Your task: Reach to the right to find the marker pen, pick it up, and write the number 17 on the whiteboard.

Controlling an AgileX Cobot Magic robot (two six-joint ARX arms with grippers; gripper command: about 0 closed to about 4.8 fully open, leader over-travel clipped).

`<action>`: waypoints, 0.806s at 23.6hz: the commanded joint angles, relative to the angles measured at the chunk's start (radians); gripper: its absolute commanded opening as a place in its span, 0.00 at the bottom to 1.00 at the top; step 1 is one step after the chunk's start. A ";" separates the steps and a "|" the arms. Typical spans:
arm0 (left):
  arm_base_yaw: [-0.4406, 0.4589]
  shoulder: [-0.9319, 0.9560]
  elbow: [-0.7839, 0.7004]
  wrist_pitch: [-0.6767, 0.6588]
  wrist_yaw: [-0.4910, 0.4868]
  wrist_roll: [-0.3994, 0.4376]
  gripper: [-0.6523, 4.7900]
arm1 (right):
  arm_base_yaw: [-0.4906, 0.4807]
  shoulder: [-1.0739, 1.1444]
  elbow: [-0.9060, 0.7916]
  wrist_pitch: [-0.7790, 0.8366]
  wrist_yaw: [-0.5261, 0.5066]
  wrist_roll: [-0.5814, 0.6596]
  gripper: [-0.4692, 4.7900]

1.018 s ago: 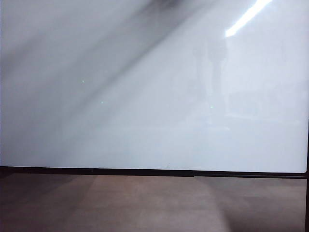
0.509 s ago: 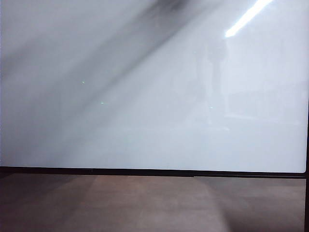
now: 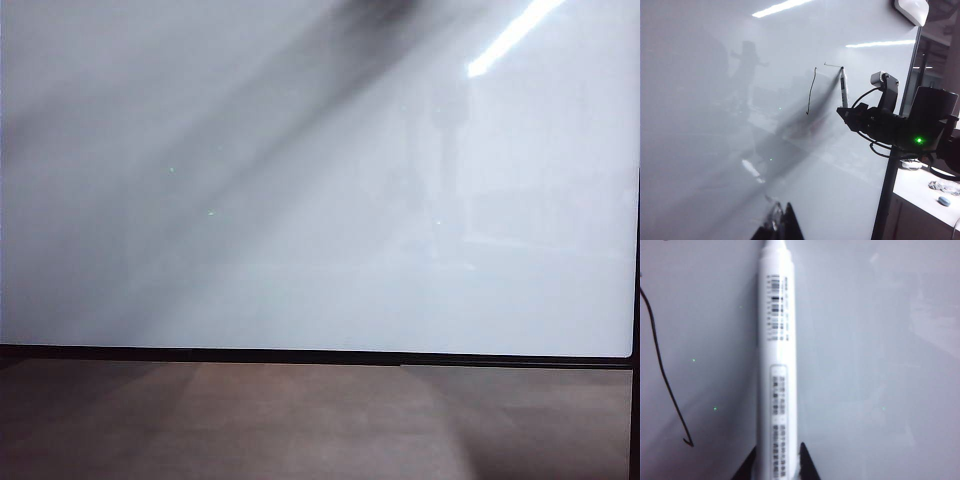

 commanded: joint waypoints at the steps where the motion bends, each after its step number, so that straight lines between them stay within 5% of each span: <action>1: 0.000 0.001 0.001 0.010 -0.002 0.001 0.11 | -0.003 0.000 0.003 -0.077 0.006 0.011 0.08; 19: 0.000 0.001 0.001 0.010 -0.002 0.002 0.11 | 0.022 0.000 -0.228 -0.069 -0.016 0.061 0.08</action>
